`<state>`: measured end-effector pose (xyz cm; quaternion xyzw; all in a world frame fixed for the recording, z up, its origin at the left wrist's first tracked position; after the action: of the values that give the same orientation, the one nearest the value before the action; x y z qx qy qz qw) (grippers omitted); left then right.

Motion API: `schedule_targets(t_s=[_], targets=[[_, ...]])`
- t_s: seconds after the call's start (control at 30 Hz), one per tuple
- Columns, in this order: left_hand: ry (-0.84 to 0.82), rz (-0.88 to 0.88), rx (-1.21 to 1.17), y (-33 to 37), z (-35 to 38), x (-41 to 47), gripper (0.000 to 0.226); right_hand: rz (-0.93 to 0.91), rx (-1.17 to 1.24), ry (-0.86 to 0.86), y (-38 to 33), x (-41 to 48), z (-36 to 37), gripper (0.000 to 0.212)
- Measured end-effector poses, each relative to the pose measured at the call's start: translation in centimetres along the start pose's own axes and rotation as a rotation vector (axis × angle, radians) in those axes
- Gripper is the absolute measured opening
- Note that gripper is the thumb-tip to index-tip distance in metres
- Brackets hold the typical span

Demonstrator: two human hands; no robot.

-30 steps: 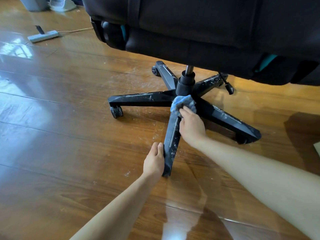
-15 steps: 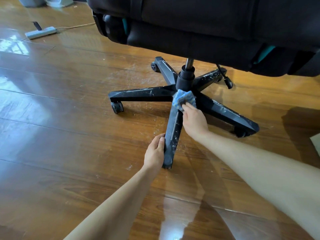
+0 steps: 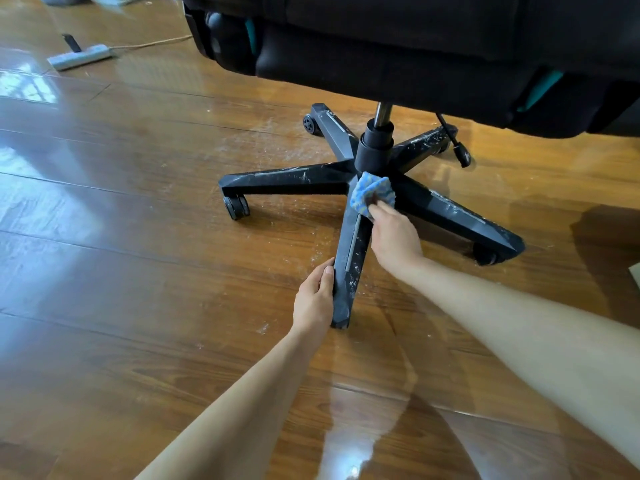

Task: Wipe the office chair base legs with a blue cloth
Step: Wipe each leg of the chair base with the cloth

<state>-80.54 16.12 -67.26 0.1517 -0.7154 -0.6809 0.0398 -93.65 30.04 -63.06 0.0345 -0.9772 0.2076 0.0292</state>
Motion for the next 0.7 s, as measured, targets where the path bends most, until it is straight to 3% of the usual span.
schedule_targets(t_s=[0.2, 0.33, 0.43, 0.53, 0.7], targets=[[-0.003, 0.029, -0.016, -0.3, -0.2, 0.0, 0.038, -0.099, 0.006, 0.005, 1.3, -8.6, 1.7, 0.064], [-0.005, 0.038, 0.022, -0.1, -0.2, 0.0, 0.038, -0.232, -0.060, 0.026, 1.8, -7.5, 1.2, 0.055], [0.004, 0.019, 0.044, 0.3, -0.6, 0.0, 0.035, -0.173, -0.139, 0.067, 0.9, -3.3, 0.5, 0.053], [0.005, -0.038, 0.025, 0.3, -1.2, -0.1, 0.028, -0.073, -0.050, 0.050, 0.1, -0.7, 0.0, 0.049], [0.031, -0.118, 0.042, -0.9, -1.5, -0.3, 0.023, -0.077, 0.043, 0.039, 0.3, -6.4, 0.3, 0.051]])
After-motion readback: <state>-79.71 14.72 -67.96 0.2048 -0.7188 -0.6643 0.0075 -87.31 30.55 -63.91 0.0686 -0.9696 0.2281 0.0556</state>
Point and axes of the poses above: each hand's wrist, its own x-axis towards the middle knuckle, its own z-axis out of the palm, y = z × x, the point moved 1 cm from there along x, towards the middle knuckle, and after that the axes turned 12 degrees about z, right-handed, at the moved point
